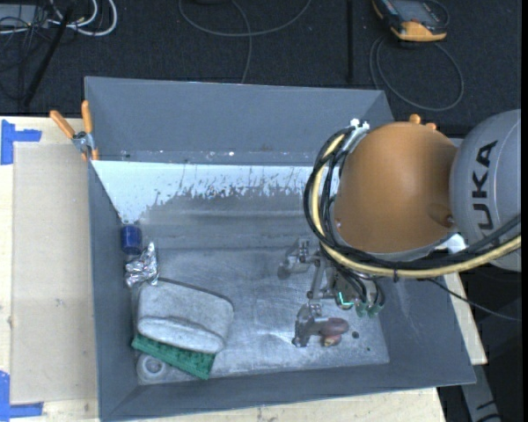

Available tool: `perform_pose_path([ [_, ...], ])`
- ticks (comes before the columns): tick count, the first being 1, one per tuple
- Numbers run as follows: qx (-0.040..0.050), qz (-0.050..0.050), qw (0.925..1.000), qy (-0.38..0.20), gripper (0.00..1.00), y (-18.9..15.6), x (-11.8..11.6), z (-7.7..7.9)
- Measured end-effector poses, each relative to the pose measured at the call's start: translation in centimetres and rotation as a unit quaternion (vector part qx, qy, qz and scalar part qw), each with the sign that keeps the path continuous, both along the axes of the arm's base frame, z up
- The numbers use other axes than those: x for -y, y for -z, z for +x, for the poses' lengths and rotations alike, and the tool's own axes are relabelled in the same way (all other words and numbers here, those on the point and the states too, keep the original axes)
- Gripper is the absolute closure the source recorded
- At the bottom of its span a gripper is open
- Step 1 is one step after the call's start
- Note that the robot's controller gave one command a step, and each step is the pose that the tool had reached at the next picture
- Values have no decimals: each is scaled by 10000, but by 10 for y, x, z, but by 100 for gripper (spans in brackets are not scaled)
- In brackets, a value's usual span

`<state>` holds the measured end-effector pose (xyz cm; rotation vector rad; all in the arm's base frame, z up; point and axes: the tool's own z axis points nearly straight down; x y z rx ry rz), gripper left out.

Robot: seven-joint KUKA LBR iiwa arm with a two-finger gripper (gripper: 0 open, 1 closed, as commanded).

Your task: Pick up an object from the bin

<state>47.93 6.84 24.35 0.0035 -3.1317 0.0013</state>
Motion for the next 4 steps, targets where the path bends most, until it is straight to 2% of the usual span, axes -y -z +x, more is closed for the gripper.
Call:
perform_pose_path([
  [1,12,-8,9973,728,0,62,23,3],
  [2,16,5,9946,-1042,0,135,105,17],
  [3,64,27,9495,-3136,0,172,123,39],
  [4,99,21,9503,-3113,100,170,123,41],
])
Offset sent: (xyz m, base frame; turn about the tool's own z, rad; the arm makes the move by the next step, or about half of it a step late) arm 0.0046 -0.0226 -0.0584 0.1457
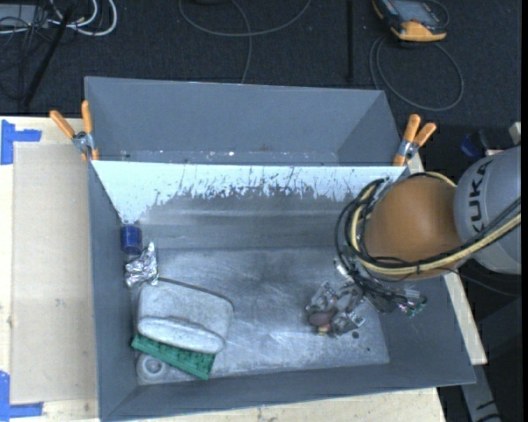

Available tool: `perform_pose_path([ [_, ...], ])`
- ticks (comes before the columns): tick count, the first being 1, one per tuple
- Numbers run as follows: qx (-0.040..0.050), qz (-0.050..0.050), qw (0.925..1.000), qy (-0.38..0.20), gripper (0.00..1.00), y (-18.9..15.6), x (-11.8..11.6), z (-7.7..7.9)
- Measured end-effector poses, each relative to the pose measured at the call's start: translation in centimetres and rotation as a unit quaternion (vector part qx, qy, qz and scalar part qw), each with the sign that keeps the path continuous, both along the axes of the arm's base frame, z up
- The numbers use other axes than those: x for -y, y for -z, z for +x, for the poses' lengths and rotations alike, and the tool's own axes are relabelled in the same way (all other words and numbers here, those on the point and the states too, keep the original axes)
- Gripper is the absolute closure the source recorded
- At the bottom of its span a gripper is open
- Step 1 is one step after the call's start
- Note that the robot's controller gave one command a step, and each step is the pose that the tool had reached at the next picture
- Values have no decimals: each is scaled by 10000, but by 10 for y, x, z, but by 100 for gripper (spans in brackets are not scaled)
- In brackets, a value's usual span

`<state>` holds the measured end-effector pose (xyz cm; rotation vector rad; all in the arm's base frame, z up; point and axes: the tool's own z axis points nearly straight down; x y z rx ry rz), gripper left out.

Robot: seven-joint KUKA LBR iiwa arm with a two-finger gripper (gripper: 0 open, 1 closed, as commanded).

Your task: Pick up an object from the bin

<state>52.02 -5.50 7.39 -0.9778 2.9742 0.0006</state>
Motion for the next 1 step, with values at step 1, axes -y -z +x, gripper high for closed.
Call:
perform_pose_path([
  [1,0,-23,9992,-404,100,-275,-3,6],
])
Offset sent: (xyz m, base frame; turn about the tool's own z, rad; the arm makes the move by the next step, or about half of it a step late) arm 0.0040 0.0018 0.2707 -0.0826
